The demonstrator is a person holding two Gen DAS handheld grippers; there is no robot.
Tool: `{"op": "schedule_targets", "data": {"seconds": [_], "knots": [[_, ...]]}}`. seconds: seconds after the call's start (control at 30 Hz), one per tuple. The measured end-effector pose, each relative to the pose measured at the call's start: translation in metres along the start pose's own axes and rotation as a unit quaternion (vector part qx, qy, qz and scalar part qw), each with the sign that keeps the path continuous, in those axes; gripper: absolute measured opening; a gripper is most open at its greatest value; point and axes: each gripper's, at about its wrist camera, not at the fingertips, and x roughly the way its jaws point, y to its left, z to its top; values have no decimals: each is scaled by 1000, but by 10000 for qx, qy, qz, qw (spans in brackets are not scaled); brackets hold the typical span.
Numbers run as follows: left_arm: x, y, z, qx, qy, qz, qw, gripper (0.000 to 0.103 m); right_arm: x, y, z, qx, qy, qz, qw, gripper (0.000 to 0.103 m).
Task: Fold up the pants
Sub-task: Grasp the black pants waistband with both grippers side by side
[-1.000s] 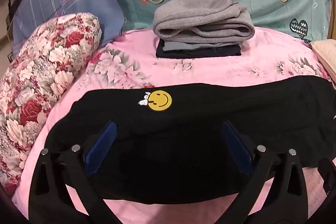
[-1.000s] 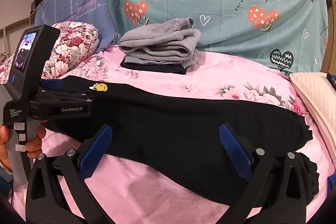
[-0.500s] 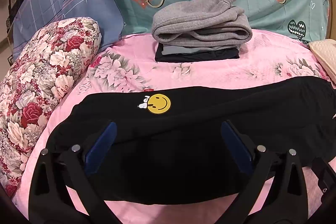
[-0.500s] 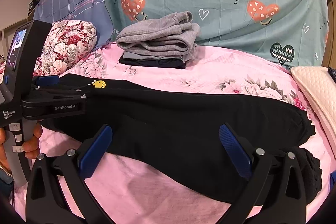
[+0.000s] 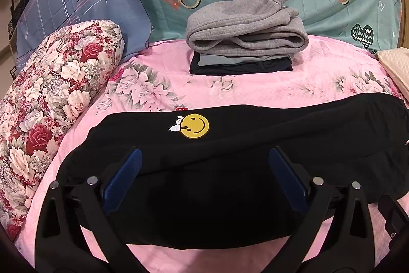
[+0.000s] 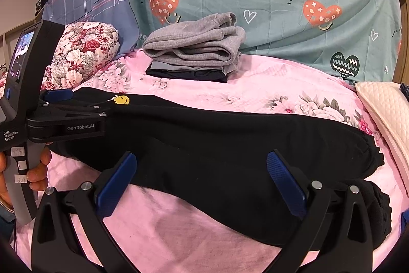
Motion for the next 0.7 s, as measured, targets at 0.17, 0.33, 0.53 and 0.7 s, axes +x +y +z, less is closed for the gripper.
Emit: {"op": "schedule_targets", "data": {"seconds": [0.17,0.33,0.53,0.7], "knots": [[2,2,0,21,16,-7,10000,101,0,0,-1,-26,19,4,10000,102],[3,3,-1,28,27,-18,10000,101,0,0,-1,-38,24,11,10000,102],[4,3,-2,31,29,-15,10000,101,0,1,-1,-48,25,23,10000,102],[4,4,-2,37,46,-20,10000,101,1,2,-1,-64,39,15,10000,102]]}}
